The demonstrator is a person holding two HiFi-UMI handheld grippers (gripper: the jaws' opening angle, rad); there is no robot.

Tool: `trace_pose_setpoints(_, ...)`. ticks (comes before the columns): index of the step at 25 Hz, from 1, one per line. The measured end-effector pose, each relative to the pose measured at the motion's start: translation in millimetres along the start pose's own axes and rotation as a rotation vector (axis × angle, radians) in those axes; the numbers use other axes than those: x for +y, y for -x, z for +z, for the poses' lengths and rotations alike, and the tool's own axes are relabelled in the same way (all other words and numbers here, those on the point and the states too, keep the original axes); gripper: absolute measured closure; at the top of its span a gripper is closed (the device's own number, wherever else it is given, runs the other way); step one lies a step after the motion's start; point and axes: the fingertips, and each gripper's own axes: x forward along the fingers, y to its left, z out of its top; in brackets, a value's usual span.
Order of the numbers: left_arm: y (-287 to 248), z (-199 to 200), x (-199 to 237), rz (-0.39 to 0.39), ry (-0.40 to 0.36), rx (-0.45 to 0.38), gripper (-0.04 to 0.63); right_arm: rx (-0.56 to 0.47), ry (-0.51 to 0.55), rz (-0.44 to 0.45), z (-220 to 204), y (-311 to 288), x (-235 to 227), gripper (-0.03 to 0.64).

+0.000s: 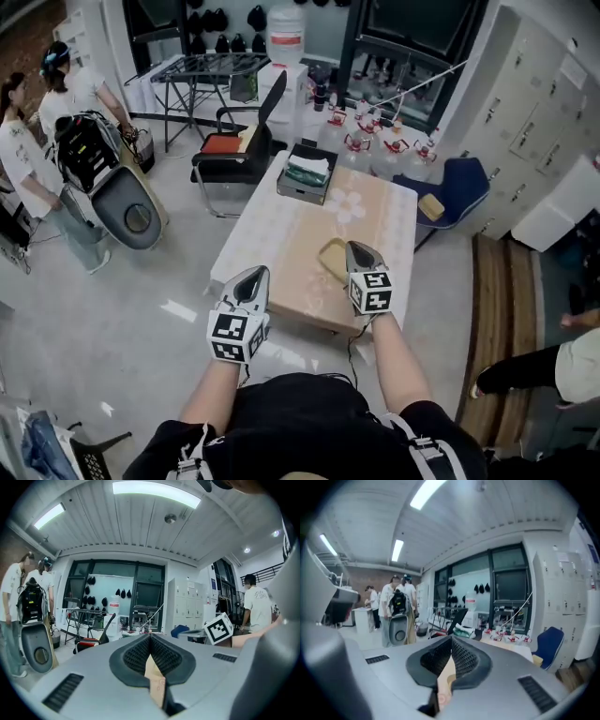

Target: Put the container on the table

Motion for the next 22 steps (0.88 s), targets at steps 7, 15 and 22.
trace_pose_setpoints(7, -14, 11, -36, -0.077, -0.022, -0.021, 0.581, -0.284, -0.055, -0.091, 65, 103, 21, 0.604)
trace_pose_setpoints(15, -16, 16, -65, -0.119, -0.034, -0.021, 0.581, -0.321, -0.066, -0.114, 59, 145, 21, 0.604)
trace_pose_setpoints(22, -16, 14, -65, -0.124, -0.037, -0.020, 0.581, -0.310, -0.057, -0.114, 54, 145, 27, 0.604)
